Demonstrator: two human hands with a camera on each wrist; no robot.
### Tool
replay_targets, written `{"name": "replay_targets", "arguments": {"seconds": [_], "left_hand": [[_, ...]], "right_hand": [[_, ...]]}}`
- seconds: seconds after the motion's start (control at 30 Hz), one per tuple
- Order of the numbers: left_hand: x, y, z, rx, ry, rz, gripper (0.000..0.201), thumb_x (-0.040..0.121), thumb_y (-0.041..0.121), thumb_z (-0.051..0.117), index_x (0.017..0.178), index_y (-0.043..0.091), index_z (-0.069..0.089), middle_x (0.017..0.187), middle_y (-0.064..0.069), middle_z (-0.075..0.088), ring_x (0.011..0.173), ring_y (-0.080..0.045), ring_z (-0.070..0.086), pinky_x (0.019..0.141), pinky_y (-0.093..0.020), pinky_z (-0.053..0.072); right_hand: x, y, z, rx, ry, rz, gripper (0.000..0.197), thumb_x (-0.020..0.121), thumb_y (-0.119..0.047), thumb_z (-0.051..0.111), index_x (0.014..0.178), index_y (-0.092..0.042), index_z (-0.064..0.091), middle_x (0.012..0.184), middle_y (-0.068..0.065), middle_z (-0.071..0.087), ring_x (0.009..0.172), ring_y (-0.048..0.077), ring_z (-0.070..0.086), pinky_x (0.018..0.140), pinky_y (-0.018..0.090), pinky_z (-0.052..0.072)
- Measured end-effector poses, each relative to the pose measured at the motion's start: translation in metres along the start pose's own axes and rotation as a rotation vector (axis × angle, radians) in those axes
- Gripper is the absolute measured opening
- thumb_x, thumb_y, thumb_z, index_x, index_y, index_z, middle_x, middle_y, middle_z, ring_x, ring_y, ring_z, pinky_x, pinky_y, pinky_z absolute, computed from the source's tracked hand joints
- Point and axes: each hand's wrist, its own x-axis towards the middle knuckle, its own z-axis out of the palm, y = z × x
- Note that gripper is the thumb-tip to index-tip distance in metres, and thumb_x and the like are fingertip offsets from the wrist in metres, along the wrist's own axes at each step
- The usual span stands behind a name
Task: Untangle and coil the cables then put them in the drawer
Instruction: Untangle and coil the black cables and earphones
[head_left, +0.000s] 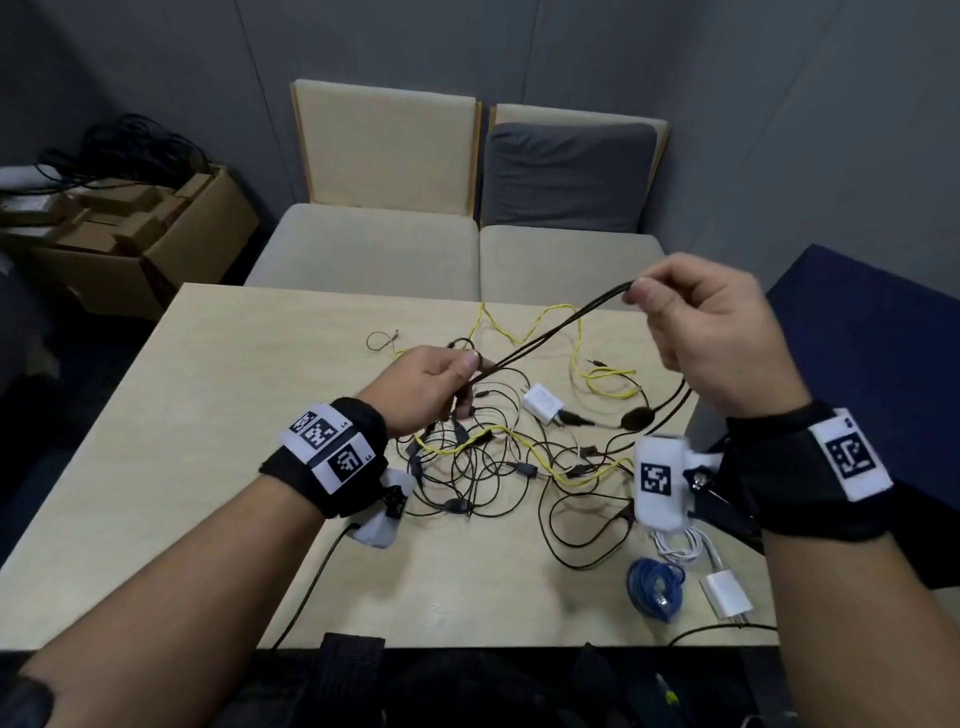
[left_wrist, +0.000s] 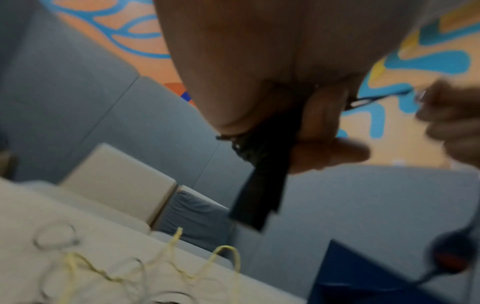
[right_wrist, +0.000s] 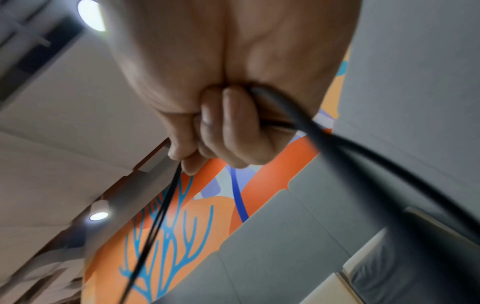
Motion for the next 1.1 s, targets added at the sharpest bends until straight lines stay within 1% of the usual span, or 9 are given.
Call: {"name": "replay_targets", "arguments": {"seconds": [0.13,0.3,0.43,0.5,0.67,0.77,0.87,1.0,1.1], "left_hand": [[-0.010,0.018,0.006,-0.377,-0.216,0.037,0.044,0.103,0.030,0.032,0.106,0.000,0.064,0.049,0.000,0.048,0.040,-0.007,0.039,0.044,-0.015,0.031],[-0.016,0.041,0.011,-0.816,-0.359,0.153,0.040,0.096,0.030,0.039,0.094,0.009,0.072,0.047,0.004,0.046,0.040,-0.011,0.019,0.044,-0.020,0.033],[-0.014,0.056,0.012,-1.153,-0.419,0.267,0.038,0.087,0.030,0.057,0.109,0.001,0.068,0.055,0.000,0.054,0.036,-0.006,0.026,0.047,-0.020,0.041],[-0.008,0.061,0.009,-1.303,-0.421,0.294,0.041,0.087,0.023,0.057,0.118,-0.003,0.062,0.065,-0.003,0.060,0.040,-0.006,0.042,0.056,-0.022,0.047],[0.004,0.074,-0.001,-1.435,-0.079,0.288,0.039,0.091,0.017,0.039,0.124,-0.001,0.050,0.079,-0.002,0.069,0.056,-0.008,0.058,0.070,-0.024,0.054],[0.011,0.069,-0.004,-1.393,0.116,0.275,0.031,0.095,0.013,0.035,0.120,0.003,0.051,0.085,-0.003,0.072,0.065,-0.009,0.065,0.076,-0.024,0.055],[0.018,0.057,-0.005,-1.332,0.227,0.254,0.026,0.099,0.008,0.033,0.119,0.006,0.049,0.090,-0.005,0.073,0.076,-0.013,0.069,0.083,-0.028,0.056],[0.028,0.041,-0.002,-1.165,0.346,0.233,0.033,0.099,0.000,0.035,0.132,0.004,0.039,0.095,-0.007,0.072,0.085,-0.017,0.069,0.092,-0.031,0.052],[0.031,0.028,0.002,-0.978,0.429,0.202,0.041,0.098,-0.003,0.040,0.139,0.002,0.035,0.103,-0.009,0.069,0.090,-0.019,0.069,0.093,-0.030,0.051]], "right_hand": [[0.021,0.013,-0.010,0.025,0.109,0.018,0.019,0.080,-0.043,0.058,0.070,-0.028,0.064,0.044,-0.012,0.035,0.042,0.014,0.027,0.044,0.027,0.024],[0.037,0.044,-0.005,0.010,0.178,0.124,0.019,0.086,-0.034,0.054,0.070,-0.023,0.058,0.043,-0.011,0.035,0.037,0.010,0.029,0.041,0.018,0.025],[0.033,0.066,0.017,-0.086,0.106,0.147,0.026,0.093,-0.034,0.053,0.070,-0.023,0.057,0.042,-0.016,0.041,0.040,0.002,0.033,0.044,0.024,0.029],[0.027,0.074,0.031,-0.140,0.034,0.171,0.029,0.097,-0.030,0.052,0.070,-0.022,0.056,0.042,-0.020,0.044,0.040,0.000,0.039,0.046,0.019,0.029],[-0.002,0.082,0.064,-0.223,-0.133,0.196,0.028,0.097,-0.030,0.051,0.072,-0.020,0.057,0.055,-0.012,0.047,0.052,0.001,0.041,0.054,0.023,0.031],[-0.018,0.072,0.075,-0.272,-0.235,0.171,0.024,0.097,-0.025,0.051,0.077,-0.016,0.060,0.055,-0.012,0.049,0.054,-0.004,0.045,0.051,0.012,0.031],[-0.028,0.062,0.082,-0.267,-0.318,0.185,0.020,0.098,-0.022,0.051,0.083,-0.015,0.061,0.050,-0.020,0.051,0.053,-0.006,0.047,0.051,0.011,0.033],[-0.040,0.054,0.086,-0.231,-0.378,0.158,0.020,0.097,-0.020,0.052,0.082,-0.014,0.062,0.058,-0.007,0.048,0.059,0.001,0.044,0.057,0.014,0.034],[-0.044,0.049,0.085,-0.254,-0.424,0.150,0.019,0.096,-0.024,0.054,0.079,-0.026,0.061,0.062,-0.006,0.054,0.063,0.004,0.047,0.058,0.017,0.035]]}}
